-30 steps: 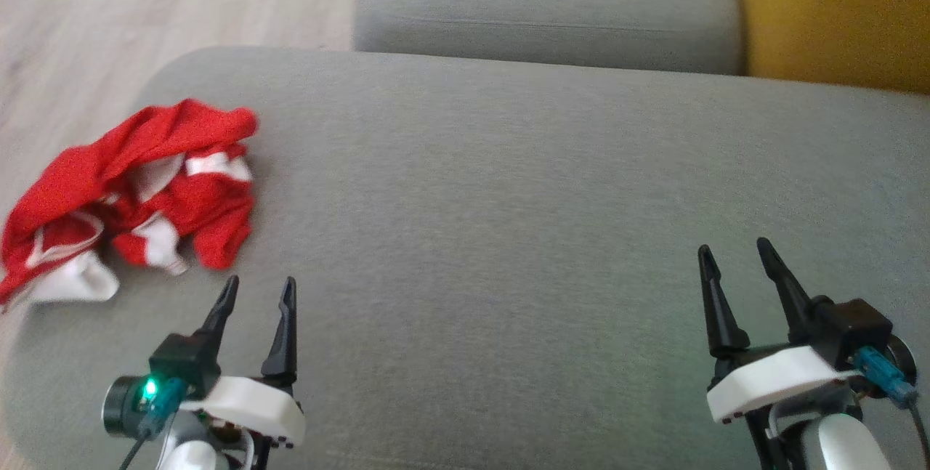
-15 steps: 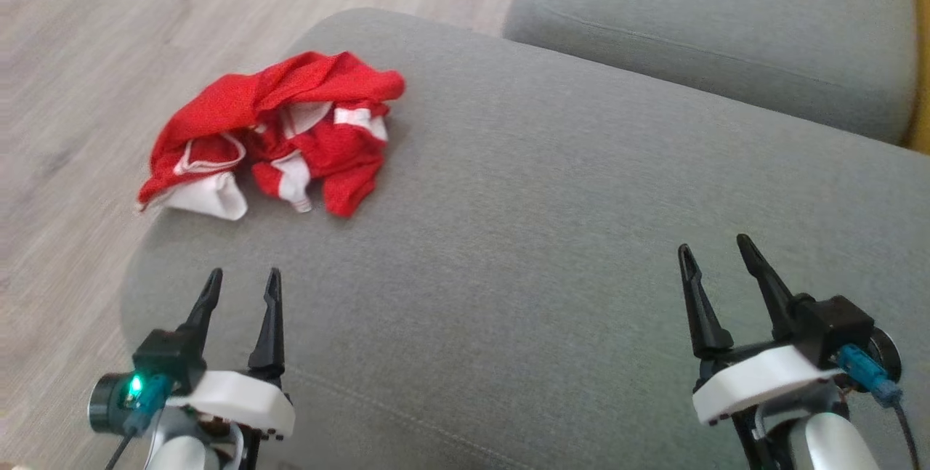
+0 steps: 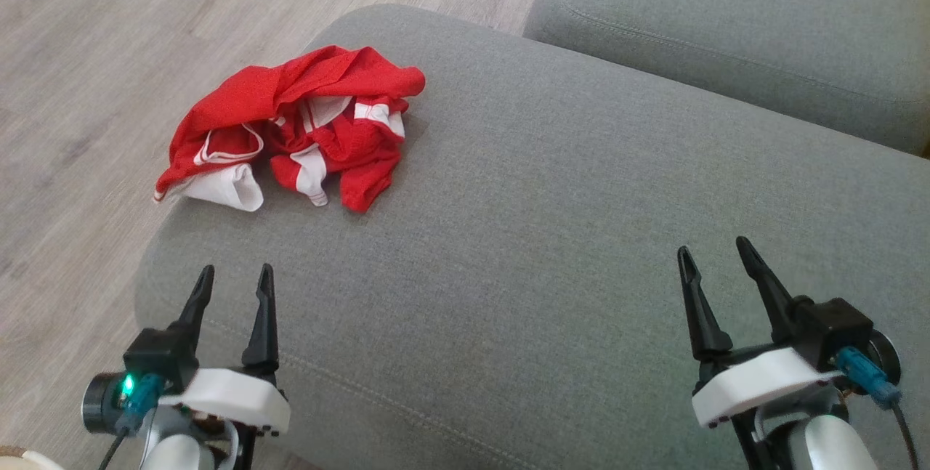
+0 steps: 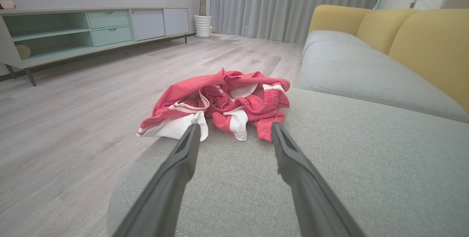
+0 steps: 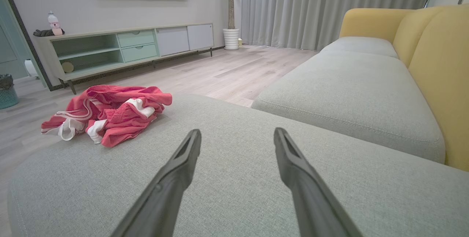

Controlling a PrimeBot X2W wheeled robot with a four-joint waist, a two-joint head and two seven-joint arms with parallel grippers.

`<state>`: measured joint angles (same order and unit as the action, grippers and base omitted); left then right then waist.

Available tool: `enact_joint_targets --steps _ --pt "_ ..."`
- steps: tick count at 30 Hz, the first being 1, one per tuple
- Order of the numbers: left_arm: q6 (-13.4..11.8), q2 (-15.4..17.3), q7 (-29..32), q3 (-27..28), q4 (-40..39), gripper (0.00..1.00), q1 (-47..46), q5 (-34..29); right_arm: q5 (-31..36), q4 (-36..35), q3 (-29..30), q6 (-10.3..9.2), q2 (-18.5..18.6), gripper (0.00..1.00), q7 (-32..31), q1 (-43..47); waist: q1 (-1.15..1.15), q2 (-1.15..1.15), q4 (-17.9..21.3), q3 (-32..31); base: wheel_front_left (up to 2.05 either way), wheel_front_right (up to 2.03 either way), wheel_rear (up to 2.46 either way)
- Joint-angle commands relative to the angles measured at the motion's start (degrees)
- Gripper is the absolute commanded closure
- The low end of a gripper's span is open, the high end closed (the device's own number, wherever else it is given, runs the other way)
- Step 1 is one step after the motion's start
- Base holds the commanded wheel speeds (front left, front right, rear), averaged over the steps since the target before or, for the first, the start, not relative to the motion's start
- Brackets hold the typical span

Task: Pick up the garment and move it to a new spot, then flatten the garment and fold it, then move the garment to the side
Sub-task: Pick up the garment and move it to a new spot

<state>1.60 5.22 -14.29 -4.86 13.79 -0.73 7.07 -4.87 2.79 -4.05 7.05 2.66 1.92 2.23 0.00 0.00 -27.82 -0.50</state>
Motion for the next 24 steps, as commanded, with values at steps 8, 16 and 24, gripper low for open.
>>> enact_joint_targets --steps 8,16,24 --pt "0.48 -0.92 -0.71 3.40 -2.36 0.00 -4.76 1.97 1.08 -3.17 -1.30 0.44 0.24 0.00 -1.42 -2.14 0.00 0.00 1.17 3.60 0.00 0.00 0.00" --pt "0.11 -1.92 -0.71 5.80 -0.46 0.00 -13.78 4.13 3.18 -8.36 -1.72 0.44 2.99 0.00 -5.55 -6.09 0.00 0.00 5.08 14.67 0.00 0.00 0.00" --pt "0.63 0.66 -0.71 10.35 11.91 0.00 -27.97 3.34 3.15 -12.00 -2.11 0.44 6.03 0.00 -7.97 -9.69 0.00 0.00 9.50 22.37 0.00 0.00 0.00"
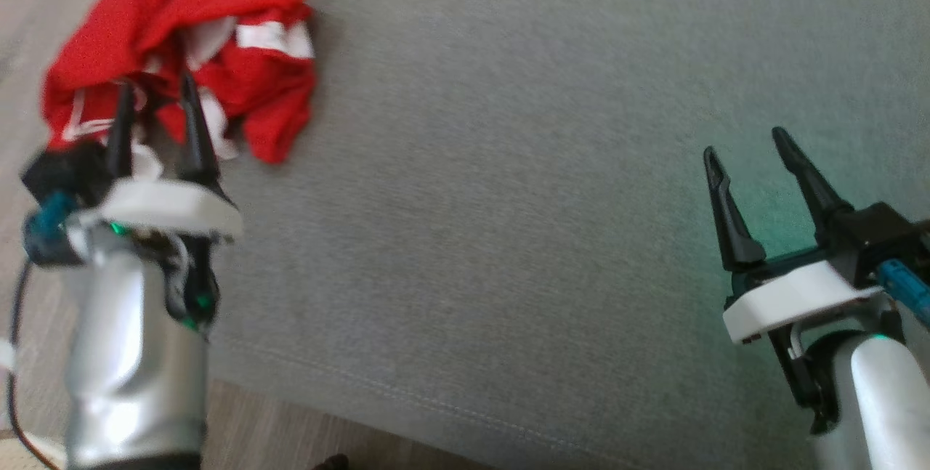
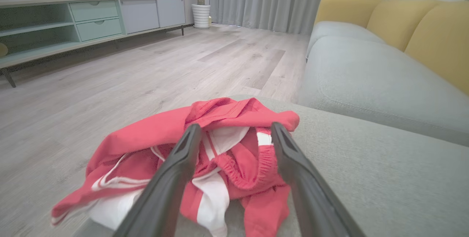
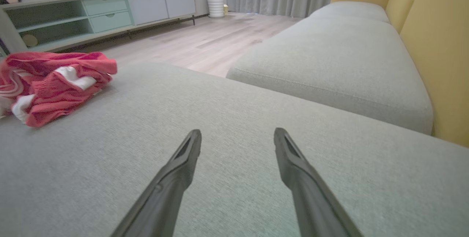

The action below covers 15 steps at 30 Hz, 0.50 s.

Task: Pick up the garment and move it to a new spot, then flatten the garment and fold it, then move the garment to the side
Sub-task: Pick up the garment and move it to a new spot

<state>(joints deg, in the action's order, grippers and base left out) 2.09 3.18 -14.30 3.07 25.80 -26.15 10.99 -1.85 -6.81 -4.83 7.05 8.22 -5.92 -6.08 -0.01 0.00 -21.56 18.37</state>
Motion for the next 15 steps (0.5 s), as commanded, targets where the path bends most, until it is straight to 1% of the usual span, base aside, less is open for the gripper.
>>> enact_joint_targets --steps 1,5,9,12,15 --pt "0.14 2.70 -0.70 2.42 -0.10 0.00 -2.55 -0.58 0.13 -2.41 -1.33 0.44 0.47 0.00 -0.13 -1.37 0.01 0.00 3.23 3.51 0.00 0.00 0.00" --pt "0.28 6.11 -0.70 3.77 8.69 0.00 -8.53 -1.70 -0.02 -3.04 -1.39 0.44 0.80 0.00 -0.25 -2.35 0.01 0.00 4.84 5.47 0.00 0.00 0.00" --pt "-0.76 9.71 -0.70 4.58 16.48 0.00 -13.58 -3.04 -0.28 -3.09 -1.43 0.44 1.00 0.00 -0.22 -3.26 0.01 0.00 5.91 7.08 0.00 0.00 0.00" --pt "-1.27 12.43 -0.70 4.48 20.91 0.00 -17.04 -4.30 -0.31 -3.22 -1.43 0.44 1.00 0.00 -0.37 -3.69 0.01 0.00 6.30 8.30 0.00 0.00 0.00" --pt "-1.51 14.31 -0.70 3.71 25.82 0.00 -20.31 -5.42 -0.53 -3.24 -1.69 0.44 1.23 0.00 -0.64 -4.27 0.01 0.00 6.51 9.55 0.00 0.00 0.00"
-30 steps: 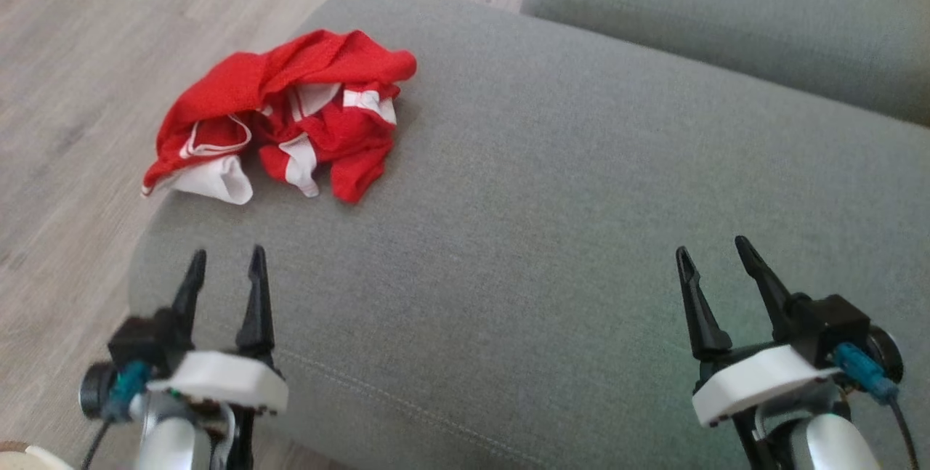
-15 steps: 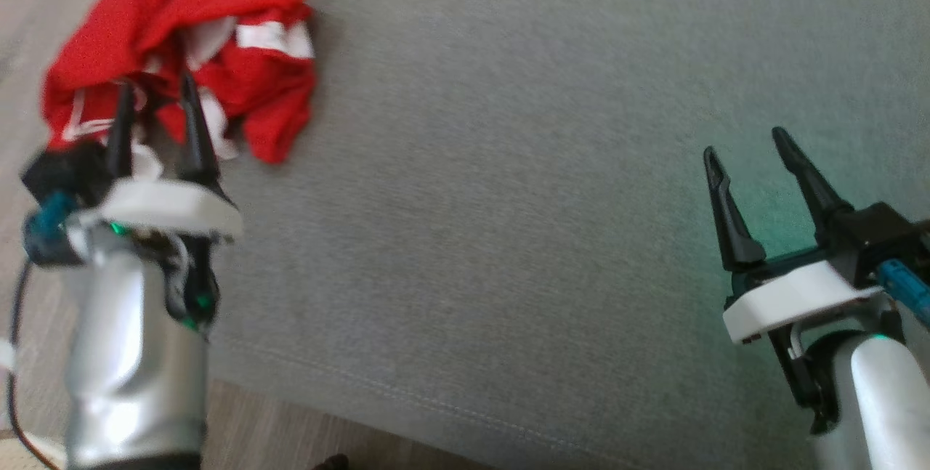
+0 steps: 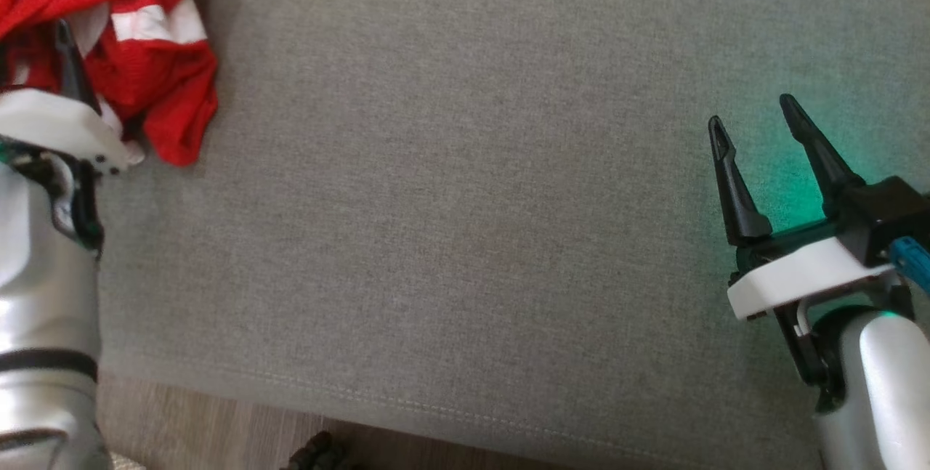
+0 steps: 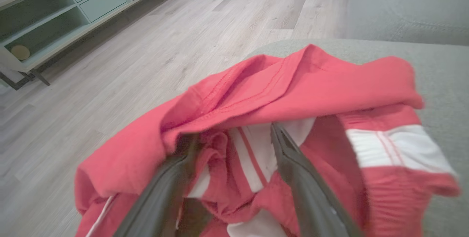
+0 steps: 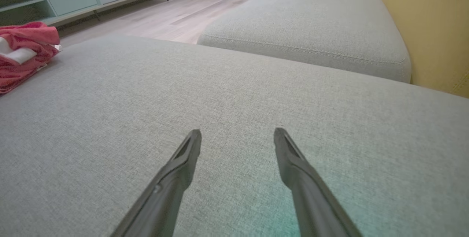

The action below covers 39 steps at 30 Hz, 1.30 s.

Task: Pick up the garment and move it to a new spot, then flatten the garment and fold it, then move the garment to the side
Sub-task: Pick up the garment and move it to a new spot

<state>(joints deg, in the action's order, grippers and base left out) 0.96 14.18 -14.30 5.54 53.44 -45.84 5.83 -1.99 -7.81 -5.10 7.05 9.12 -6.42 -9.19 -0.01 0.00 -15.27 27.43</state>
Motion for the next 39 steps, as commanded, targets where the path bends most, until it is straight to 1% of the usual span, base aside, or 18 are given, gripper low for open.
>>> enact_joint_targets --steps 1,3,6,7,8,9,13,19,23,29,30,35,39 --pt "-0.55 3.92 -0.70 1.04 -0.24 0.00 -1.72 -0.54 -0.40 -2.30 -1.62 0.44 0.45 0.00 -0.25 -1.47 0.01 0.00 0.36 0.98 0.00 0.00 0.00" --pt "-0.64 5.07 -0.70 0.51 2.41 0.00 -3.78 -1.13 -0.48 -2.48 -2.22 0.44 0.71 0.00 -0.50 -2.15 0.01 0.00 0.69 1.94 0.00 0.00 0.00" --pt "-0.04 7.38 -0.70 -0.40 6.37 0.00 -6.96 -1.99 -0.51 -2.83 -2.98 0.44 1.06 0.00 -0.87 -3.11 0.01 0.00 1.29 3.46 0.00 0.00 0.00" --pt "0.12 7.94 -0.70 -0.77 7.52 0.50 -7.92 -2.29 -0.53 -2.91 -3.10 0.44 1.16 0.00 -0.98 -3.35 0.01 0.00 1.44 3.95 0.00 0.00 0.00" --pt "0.10 8.36 -0.69 -1.34 8.69 0.62 -8.69 -2.79 -0.55 -2.94 -3.17 0.44 1.26 0.00 -1.08 -3.55 0.01 0.00 1.61 4.34 0.00 0.00 0.00" --pt "-0.18 8.35 -0.69 -1.81 9.61 1.00 -9.27 -3.16 -0.64 -2.92 -3.16 0.44 1.35 0.00 -1.12 -3.65 0.01 0.00 1.73 4.59 0.00 0.00 0.00" --pt "-0.78 9.45 -0.68 -3.10 11.86 1.00 -11.25 -4.20 -0.87 -3.06 -2.86 0.44 1.42 0.00 -1.23 -3.82 0.01 0.00 2.30 5.64 0.00 0.00 0.00" --pt "-1.36 9.57 -0.69 -3.16 9.38 1.00 -11.30 -3.58 -0.75 -2.99 -2.10 0.44 0.92 0.00 -0.96 -3.42 0.01 0.00 2.35 5.77 0.00 0.00 0.00" --pt "-1.41 8.98 -0.69 -2.66 4.85 1.00 -9.27 -2.61 -0.91 -2.33 -1.75 0.44 0.30 0.00 -0.46 -3.16 0.01 0.00 1.84 4.47 0.00 0.00 0.00" --pt "-0.31 7.52 -0.69 -1.67 -4.07 1.00 -4.16 -0.88 -1.54 -0.80 -1.59 0.44 -0.86 0.00 0.67 -2.60 0.01 0.00 0.62 1.03 0.00 0.00 0.00" --pt "-0.31 7.52 -0.69 -1.67 -4.07 1.00 -4.16 -0.88 -1.54 -0.80 -1.59 0.44 -0.86 0.00 0.67 -2.60 0.01 0.00 0.62 1.03 0.00 0.00 0.00" --pt "0.93 6.26 -0.69 -0.16 -11.17 1.00 1.01 0.97 -1.96 0.42 -1.71 0.44 -1.74 0.00 1.58 -2.30 0.01 0.00 -0.01 -1.82 0.00 0.00 0.00" --pt "0.96 4.63 -0.70 1.10 -18.18 1.00 6.00 1.90 -2.14 1.25 -1.29 0.44 -2.49 0.00 2.46 -1.67 0.01 0.00 -0.47 -4.48 0.00 0.00 0.00"
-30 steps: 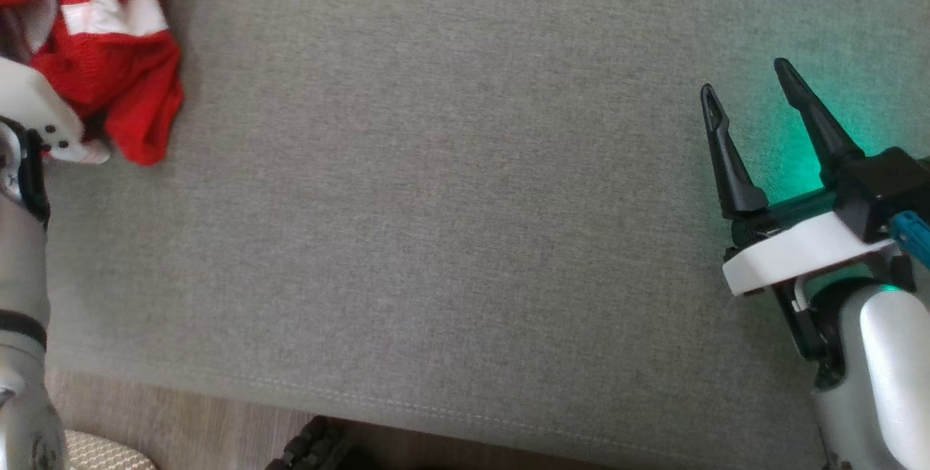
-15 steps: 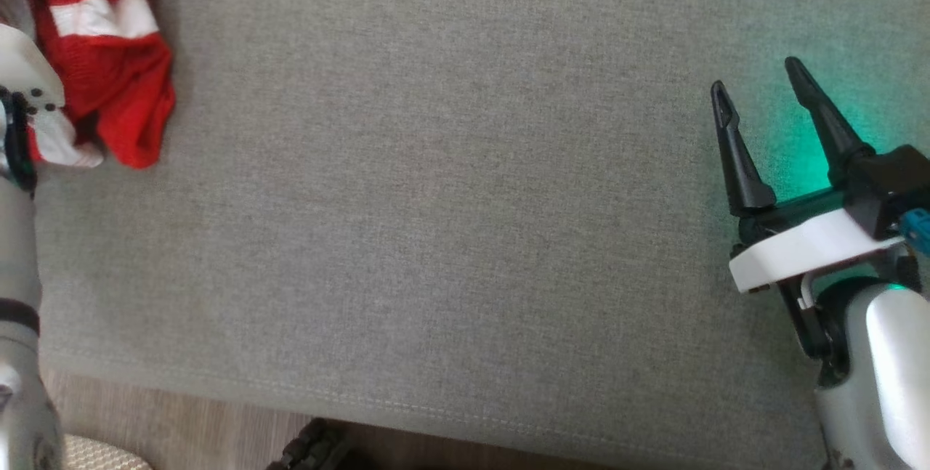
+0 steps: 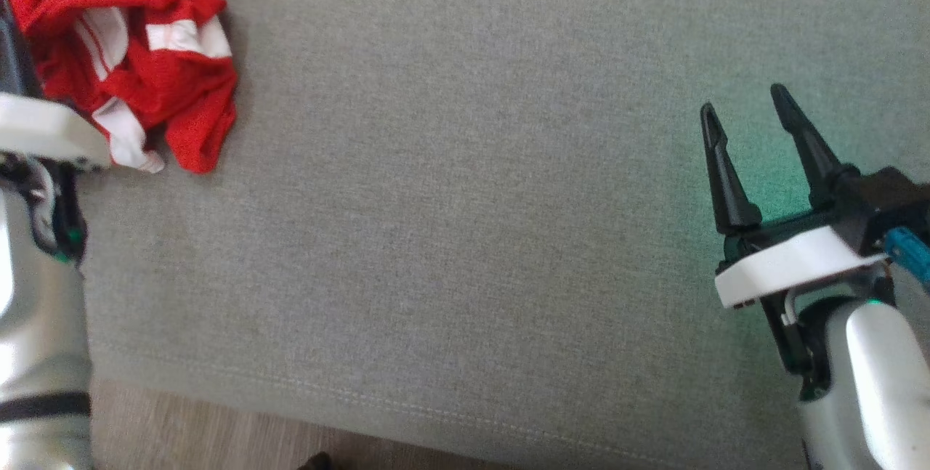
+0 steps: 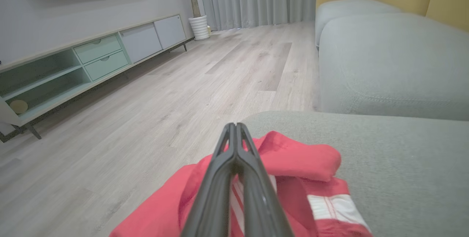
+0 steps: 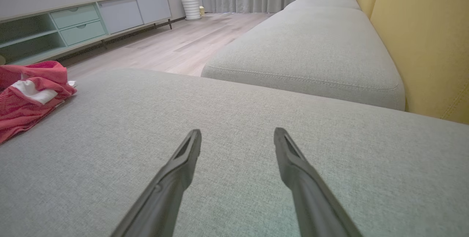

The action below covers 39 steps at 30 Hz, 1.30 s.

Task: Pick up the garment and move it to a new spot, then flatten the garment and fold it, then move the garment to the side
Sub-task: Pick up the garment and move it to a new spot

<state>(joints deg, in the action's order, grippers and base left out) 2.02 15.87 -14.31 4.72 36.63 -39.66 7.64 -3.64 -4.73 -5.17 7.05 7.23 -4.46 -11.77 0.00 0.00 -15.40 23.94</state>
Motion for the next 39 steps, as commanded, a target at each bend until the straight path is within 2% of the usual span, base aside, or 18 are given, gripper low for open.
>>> enact_joint_targets --steps 1,3,4,5,12,17,27,39 --pt "-0.08 2.41 -0.68 2.20 -3.15 1.00 1.26 0.33 -0.49 -1.71 -1.09 0.44 -0.75 0.00 0.67 1.08 0.00 0.00 -0.40 -1.56 0.00 0.00 0.00" --pt "-0.33 0.96 -0.69 3.13 -7.83 1.00 4.24 1.00 -0.57 -1.41 -0.76 0.44 -1.06 0.00 0.97 1.46 0.00 0.00 -0.62 -2.81 0.00 0.00 0.00" --pt "-0.53 0.06 -0.69 3.48 -10.17 0.58 6.02 1.24 -0.59 -1.25 -0.56 0.44 -1.19 0.00 1.14 1.68 0.00 0.00 -0.77 -3.45 0.00 0.00 0.00" --pt "-0.49 -0.93 -0.69 3.84 -12.47 0.00 7.81 1.68 -0.64 -1.11 -0.38 0.44 -1.32 0.00 1.25 1.87 0.00 0.00 -0.89 -3.97 0.00 0.00 0.00" --pt "-0.78 -6.75 -0.69 4.68 -28.83 0.00 21.00 1.15 -0.85 0.05 0.25 0.44 -2.12 0.00 1.88 3.35 0.00 0.00 -1.81 -7.96 0.00 0.00 0.00" --pt "-0.96 -9.81 -0.69 4.43 -35.26 0.00 29.15 0.73 -1.14 0.87 0.04 0.44 -2.56 0.00 2.24 4.97 0.00 0.00 -2.20 -10.76 0.00 0.00 0.00" --pt "-2.43 -12.20 -0.69 0.05 -35.47 0.00 39.17 -0.17 -1.83 2.23 -0.04 0.44 -3.51 0.00 2.87 8.57 0.00 0.00 -3.06 -15.49 0.00 0.00 0.00" --pt "-3.12 -12.53 -0.69 -1.63 -34.28 0.00 39.58 -0.48 -1.64 2.08 -0.44 0.44 -4.00 0.00 2.64 9.28 0.00 0.00 -3.31 -16.13 0.00 0.00 0.00"
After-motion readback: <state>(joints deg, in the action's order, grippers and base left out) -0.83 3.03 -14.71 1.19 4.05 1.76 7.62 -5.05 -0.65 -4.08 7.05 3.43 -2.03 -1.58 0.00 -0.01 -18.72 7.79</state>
